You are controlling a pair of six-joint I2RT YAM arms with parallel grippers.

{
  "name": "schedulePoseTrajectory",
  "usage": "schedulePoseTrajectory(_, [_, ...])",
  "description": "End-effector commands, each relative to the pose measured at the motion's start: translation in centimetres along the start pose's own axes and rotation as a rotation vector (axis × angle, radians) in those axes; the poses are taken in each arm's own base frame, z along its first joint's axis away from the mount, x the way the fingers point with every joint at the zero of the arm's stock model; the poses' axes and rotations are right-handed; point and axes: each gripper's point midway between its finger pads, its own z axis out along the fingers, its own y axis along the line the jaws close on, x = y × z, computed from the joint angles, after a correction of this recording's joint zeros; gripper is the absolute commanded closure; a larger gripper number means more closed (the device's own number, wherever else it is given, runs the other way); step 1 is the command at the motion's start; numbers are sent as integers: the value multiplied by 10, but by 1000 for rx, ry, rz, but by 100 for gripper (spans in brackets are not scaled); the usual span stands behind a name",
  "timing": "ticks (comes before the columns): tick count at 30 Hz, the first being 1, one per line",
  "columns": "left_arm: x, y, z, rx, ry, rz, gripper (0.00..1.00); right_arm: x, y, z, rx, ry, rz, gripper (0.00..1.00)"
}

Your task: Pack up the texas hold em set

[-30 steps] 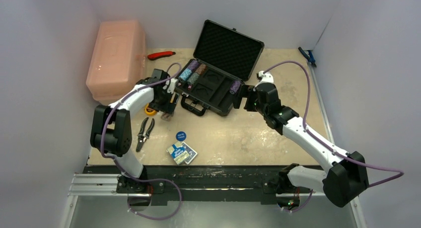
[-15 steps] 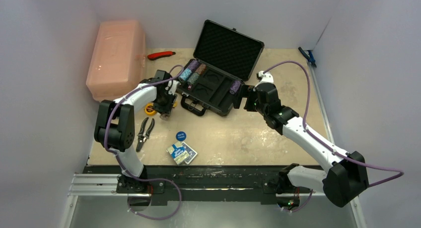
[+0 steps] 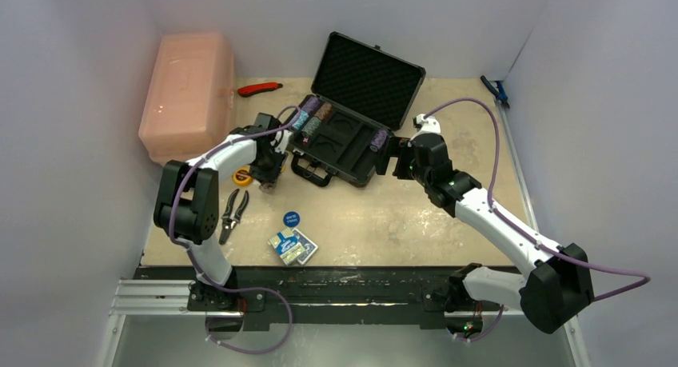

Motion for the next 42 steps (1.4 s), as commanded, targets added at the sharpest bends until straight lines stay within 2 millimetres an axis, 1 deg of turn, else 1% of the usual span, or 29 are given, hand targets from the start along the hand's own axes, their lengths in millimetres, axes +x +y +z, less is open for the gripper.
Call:
schedulePoseTrajectory(1, [-6, -17, 0, 38, -5, 3, 99, -13, 7, -5, -33, -49, 0, 1])
schedulePoseTrajectory(8, [0, -34, -3, 55, 9, 2, 100, -14, 7, -6, -33, -54, 0, 1])
schedulePoseTrajectory(11, [2, -43, -8, 64, 3, -6, 100, -14, 7, -7, -33, -54, 0, 1])
schedulePoseTrajectory(17, [12, -81, -15, 160, -18, -51, 100, -15, 8, -9, -37, -52, 0, 1])
schedulePoseTrajectory(23, [13, -117, -27, 196, -31, -24, 100, -13, 8, -7, -37, -43, -1, 1])
schedulePoseTrajectory(26, [15, -132, -27, 210, -19, -37, 100, -13, 7, -7, -33, -43, -1, 1])
schedulePoseTrajectory(29, [18, -149, -23, 229, -18, -32, 100, -13, 7, -7, -28, -41, -2, 1])
schedulePoseTrajectory(31, [20, -157, -21, 222, -18, -23, 100, -13, 6, -6, -25, -36, -4, 1])
schedulePoseTrajectory(35, [23, -165, -15, 191, -15, -28, 100, -11, 6, -4, -21, -25, -6, 1])
schedulePoseTrajectory(42, [29, -174, -9, 186, -29, -16, 100, -10, 5, 0, -10, -14, -9, 1])
